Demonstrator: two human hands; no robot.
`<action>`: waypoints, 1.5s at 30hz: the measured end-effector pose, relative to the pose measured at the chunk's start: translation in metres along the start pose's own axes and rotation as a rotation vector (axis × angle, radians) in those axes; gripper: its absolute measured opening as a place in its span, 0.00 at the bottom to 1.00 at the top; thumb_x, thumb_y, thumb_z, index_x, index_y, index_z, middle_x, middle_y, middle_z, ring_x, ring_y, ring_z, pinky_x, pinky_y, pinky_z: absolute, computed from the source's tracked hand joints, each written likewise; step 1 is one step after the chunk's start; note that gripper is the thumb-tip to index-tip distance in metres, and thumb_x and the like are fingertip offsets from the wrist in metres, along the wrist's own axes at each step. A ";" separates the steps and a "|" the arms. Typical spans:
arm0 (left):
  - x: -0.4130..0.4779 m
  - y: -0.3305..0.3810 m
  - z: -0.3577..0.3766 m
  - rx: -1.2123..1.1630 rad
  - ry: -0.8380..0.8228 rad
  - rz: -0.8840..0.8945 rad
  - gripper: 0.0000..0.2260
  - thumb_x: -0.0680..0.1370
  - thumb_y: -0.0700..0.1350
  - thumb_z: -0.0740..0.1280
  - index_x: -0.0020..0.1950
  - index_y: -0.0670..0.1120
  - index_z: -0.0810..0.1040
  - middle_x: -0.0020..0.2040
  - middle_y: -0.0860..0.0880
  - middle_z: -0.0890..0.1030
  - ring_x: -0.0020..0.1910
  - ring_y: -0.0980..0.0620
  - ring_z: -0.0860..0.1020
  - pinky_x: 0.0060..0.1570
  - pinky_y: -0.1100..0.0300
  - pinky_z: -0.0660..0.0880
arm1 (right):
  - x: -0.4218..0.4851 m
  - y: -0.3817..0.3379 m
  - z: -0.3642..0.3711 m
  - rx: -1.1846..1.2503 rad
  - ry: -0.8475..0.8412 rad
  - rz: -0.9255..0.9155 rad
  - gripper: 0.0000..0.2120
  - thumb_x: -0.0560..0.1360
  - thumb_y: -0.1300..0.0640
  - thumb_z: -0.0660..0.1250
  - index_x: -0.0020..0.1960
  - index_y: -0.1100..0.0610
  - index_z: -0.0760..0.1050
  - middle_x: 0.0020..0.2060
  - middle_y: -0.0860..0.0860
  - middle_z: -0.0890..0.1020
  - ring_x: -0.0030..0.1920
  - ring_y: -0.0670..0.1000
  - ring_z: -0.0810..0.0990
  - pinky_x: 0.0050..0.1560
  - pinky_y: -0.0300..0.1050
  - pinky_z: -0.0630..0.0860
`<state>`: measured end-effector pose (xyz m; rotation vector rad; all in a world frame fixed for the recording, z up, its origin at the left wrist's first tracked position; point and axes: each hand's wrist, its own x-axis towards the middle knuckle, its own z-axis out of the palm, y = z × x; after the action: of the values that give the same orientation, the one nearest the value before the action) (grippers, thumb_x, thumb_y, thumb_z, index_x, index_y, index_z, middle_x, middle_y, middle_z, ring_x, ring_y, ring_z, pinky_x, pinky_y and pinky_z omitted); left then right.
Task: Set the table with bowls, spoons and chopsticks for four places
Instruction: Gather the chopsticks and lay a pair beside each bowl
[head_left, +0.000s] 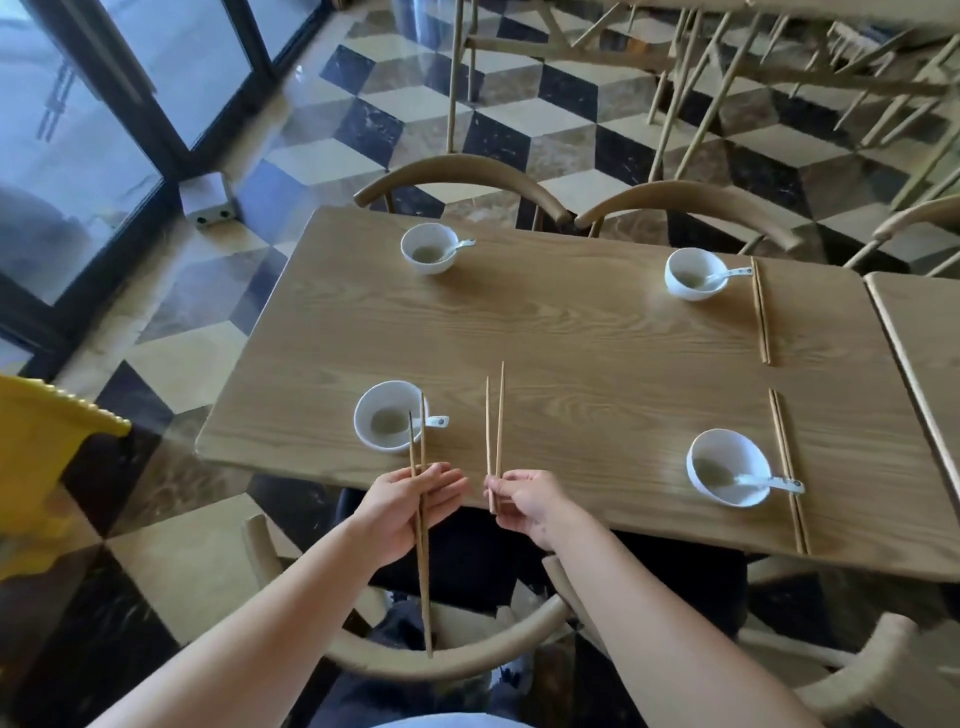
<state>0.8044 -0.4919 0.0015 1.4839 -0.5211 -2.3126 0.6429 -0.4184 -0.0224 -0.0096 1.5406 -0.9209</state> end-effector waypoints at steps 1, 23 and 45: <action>0.004 0.005 -0.005 0.010 -0.015 -0.017 0.10 0.83 0.36 0.63 0.61 0.33 0.76 0.53 0.36 0.86 0.51 0.42 0.86 0.46 0.51 0.85 | 0.009 -0.002 0.006 -0.011 0.021 0.006 0.12 0.77 0.64 0.70 0.58 0.59 0.71 0.37 0.54 0.81 0.33 0.49 0.78 0.34 0.43 0.73; 0.100 0.119 -0.045 0.034 -0.182 -0.169 0.12 0.82 0.37 0.63 0.63 0.32 0.76 0.58 0.36 0.84 0.56 0.42 0.85 0.45 0.55 0.83 | 0.111 -0.003 0.068 -1.065 0.528 -0.151 0.15 0.76 0.50 0.69 0.45 0.54 0.64 0.50 0.56 0.79 0.45 0.56 0.79 0.42 0.49 0.76; 0.090 0.120 -0.064 0.086 -0.169 -0.176 0.12 0.83 0.37 0.62 0.63 0.32 0.76 0.56 0.36 0.85 0.55 0.41 0.85 0.44 0.54 0.84 | 0.122 0.009 0.069 -1.048 0.583 -0.200 0.06 0.80 0.56 0.64 0.47 0.57 0.69 0.44 0.53 0.74 0.40 0.52 0.74 0.38 0.45 0.71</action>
<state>0.8382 -0.6467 -0.0370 1.4312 -0.5608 -2.5994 0.6779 -0.5108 -0.1221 -0.7033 2.4527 -0.1566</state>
